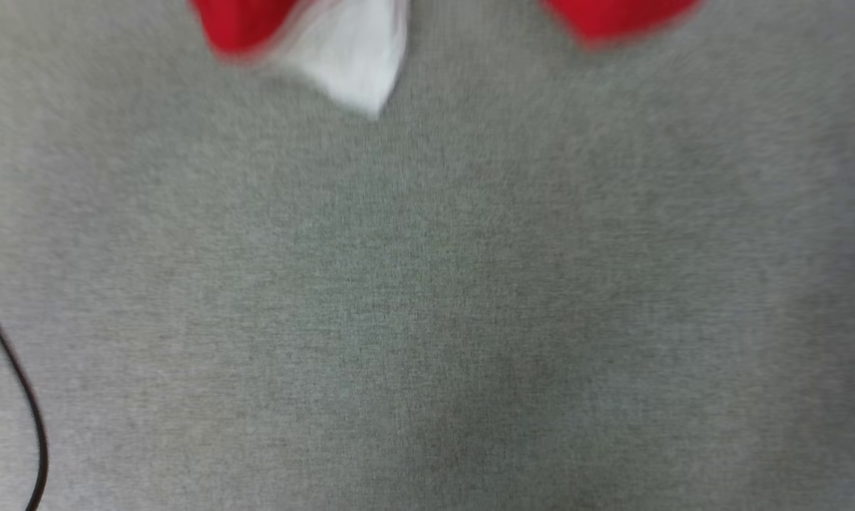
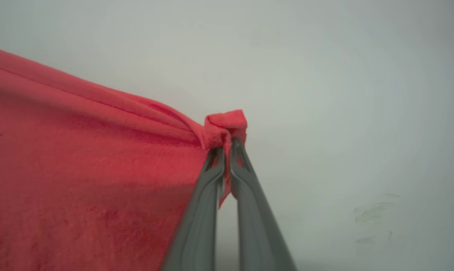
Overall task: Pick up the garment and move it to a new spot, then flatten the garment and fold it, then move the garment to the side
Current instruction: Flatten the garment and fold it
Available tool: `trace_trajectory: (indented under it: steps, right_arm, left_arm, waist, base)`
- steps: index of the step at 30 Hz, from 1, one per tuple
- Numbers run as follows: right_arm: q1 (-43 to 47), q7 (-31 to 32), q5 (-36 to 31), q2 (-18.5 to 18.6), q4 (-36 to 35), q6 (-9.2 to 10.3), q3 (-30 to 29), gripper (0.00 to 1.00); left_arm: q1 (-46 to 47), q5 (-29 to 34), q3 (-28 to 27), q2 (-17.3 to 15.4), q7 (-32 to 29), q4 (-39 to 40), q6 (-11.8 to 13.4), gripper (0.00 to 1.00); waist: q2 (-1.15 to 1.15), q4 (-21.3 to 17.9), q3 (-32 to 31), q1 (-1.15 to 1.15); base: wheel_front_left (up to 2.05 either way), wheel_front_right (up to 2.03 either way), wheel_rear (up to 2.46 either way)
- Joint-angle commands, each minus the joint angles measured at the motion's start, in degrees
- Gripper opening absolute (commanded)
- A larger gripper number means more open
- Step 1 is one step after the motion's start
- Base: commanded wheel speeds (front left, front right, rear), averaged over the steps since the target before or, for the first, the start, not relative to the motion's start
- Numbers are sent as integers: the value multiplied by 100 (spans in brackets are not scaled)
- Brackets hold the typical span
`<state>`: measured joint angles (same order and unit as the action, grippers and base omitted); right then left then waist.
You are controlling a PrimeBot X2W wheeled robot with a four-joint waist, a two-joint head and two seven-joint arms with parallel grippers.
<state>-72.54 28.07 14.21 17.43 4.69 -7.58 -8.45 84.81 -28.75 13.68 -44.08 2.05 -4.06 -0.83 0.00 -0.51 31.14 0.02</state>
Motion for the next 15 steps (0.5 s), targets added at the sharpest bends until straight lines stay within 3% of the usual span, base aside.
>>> trace_trajectory:
  steps: [1,5,8,15]
  right_arm:
    - [-359,-155,-166,32,320,16,-81,0]
    - [-1197,-635,-576,-65,1201,19,-58,0]
    - [-1949,-1121,-1021,-73,1959,37,-127,0]
    - [-2554,-2086,-1675,-403,3063,40,-503,0]
  left_arm:
    - [499,104,8,29,113,-354,-74,0]
    - [1629,373,261,149,350,-1408,-350,0]
    - [2578,597,371,269,699,-2385,-422,0]
    - [2549,545,607,592,1181,-3369,-555,0]
  waist:
    - [0,53,467,-2]
    - [0,42,750,-2]
    - [0,104,968,-2]
    - [0,262,1148,-2]
  base:
    - [0,0,0]
    - [0,0,0]
    - [0,0,0]
    - [0,0,0]
